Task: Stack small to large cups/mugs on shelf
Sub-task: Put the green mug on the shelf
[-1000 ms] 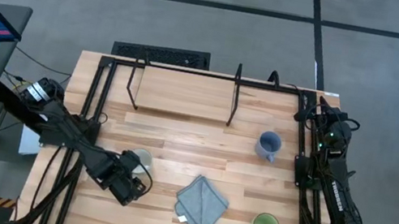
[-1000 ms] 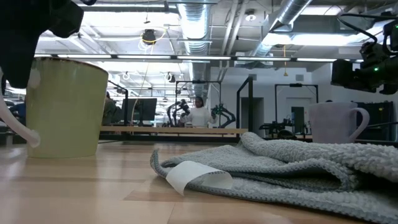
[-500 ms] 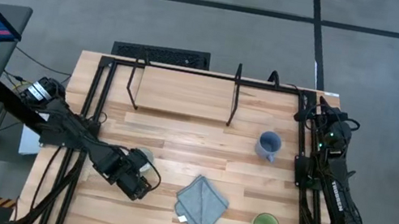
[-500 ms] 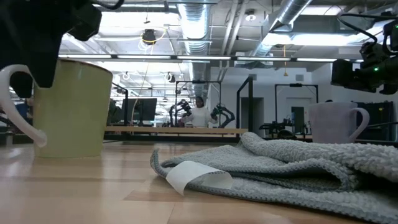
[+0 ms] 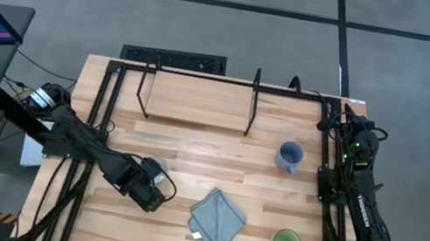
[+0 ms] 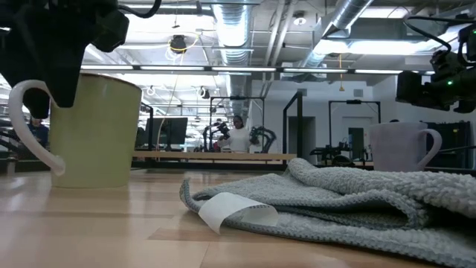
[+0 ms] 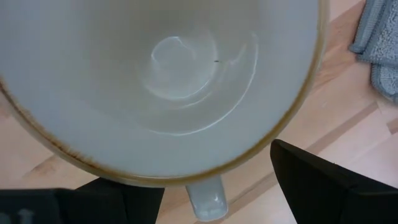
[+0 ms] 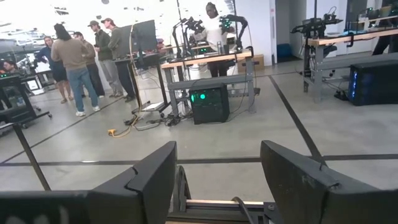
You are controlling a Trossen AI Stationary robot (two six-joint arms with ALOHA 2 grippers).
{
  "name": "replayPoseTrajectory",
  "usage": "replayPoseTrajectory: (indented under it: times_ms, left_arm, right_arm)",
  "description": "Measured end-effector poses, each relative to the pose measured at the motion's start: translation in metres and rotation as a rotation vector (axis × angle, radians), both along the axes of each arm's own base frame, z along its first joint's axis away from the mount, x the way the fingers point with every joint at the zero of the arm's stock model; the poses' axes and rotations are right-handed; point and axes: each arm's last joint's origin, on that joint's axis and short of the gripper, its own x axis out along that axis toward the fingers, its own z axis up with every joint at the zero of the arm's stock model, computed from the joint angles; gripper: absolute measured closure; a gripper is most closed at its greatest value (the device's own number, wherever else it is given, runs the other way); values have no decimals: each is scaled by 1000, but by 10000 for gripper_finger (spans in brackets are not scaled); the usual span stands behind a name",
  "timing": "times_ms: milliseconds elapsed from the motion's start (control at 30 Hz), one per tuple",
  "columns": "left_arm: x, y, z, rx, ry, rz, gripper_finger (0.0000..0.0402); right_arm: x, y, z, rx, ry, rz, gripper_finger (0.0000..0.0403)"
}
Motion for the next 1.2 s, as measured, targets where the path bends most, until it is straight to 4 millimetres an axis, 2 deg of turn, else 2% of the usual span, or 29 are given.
replayPoseTrajectory:
  times_ms: [333,800,1200]
  left_arm:
    - [2,5,0,17,-2,9,139]
    - [2,5,0,26,-6,7,233]
    - [2,5,0,27,-7,6,286]
  right_arm:
    - [0,0,0,0,0,0,147]
    - [0,0,0,0,0,0,147]
    - [0,0,0,0,0,0,147]
